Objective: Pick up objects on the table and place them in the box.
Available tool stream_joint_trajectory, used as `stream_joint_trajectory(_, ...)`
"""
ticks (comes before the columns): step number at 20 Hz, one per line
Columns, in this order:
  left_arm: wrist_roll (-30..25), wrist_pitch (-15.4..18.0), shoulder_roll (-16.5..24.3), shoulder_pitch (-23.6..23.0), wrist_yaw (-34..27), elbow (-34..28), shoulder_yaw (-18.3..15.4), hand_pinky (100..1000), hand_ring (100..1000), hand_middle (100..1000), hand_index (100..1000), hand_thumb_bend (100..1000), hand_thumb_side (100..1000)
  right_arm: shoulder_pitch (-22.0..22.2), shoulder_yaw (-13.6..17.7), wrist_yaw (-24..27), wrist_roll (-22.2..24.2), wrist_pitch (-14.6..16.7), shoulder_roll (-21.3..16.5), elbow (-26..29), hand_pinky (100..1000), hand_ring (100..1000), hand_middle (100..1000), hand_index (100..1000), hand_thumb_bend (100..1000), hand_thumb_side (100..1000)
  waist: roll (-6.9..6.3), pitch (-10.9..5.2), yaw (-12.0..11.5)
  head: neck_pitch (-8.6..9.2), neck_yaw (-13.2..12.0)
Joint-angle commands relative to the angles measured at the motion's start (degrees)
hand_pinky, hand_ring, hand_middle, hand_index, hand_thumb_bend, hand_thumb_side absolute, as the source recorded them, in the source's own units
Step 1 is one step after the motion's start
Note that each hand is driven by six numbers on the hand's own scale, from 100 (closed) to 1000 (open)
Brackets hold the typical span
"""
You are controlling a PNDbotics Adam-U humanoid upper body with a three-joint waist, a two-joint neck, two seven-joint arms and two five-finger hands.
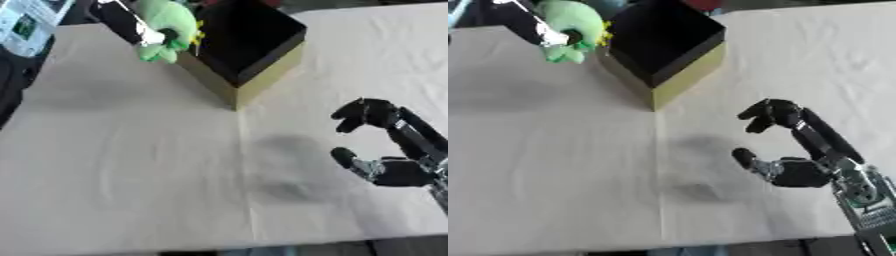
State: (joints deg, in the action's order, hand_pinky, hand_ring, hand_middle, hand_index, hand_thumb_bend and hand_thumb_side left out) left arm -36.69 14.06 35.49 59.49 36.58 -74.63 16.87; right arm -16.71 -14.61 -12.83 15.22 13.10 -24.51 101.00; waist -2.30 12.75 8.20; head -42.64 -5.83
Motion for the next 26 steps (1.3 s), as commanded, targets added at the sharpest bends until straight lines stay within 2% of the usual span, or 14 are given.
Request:
stream_joint_trajectory(1,4.4,0.4,-2.6,3.1,5.3,6.4,-2.8,435,350,315,548,149,391,-1.1,-0.2,0.7,0.6,0.2,-0.5,0.6,628,629,690,762,390,503,-0.03,-0.80,0.6,1.32,0.0)
stream_joint_trajectory(5,10.4,1.1,-6.6,4.9,12.1,13.4,-4.9,444,357,322,553,204,401,-1.7,-0.8,1.0,1.1,0.3,-0.1,0.6,627,628,690,761,387,505,-0.13,-0.43,1.9,1.93,-0.4)
stream_joint_trajectory(9,18.4,0.3,-10.5,5.9,19.0,19.2,-7.0,443,358,321,554,231,412,-2.3,-1.2,1.3,1.6,0.4,0.1,0.7,627,628,690,761,385,506,-0.15,0.05,3.3,2.83,-0.6)
stream_joint_trajectory(16,33.9,-2.3,-13.7,5.8,25.3,22.6,-7.6,470,387,355,578,321,439,-2.7,-1.4,1.6,2.0,0.4,0.5,0.7,627,628,690,760,382,508,-0.14,0.56,4.4,3.64,-0.9)
stream_joint_trajectory(20,37.8,-3.1,-14.5,5.4,26.0,23.3,-7.1,503,428,400,612,432,489,-2.8,-1.4,1.5,2.0,0.5,0.5,0.7,626,627,690,759,380,508,-0.28,0.63,4.4,3.75,-0.9)
stream_joint_trajectory(26,40.2,-2.8,-15.7,4.7,27.2,23.2,-5.7,583,497,475,667,529,517,-2.8,-1.4,1.5,2.0,0.5,0.5,0.7,626,627,689,758,378,508,-0.37,0.71,4.4,4.07,-1.0)
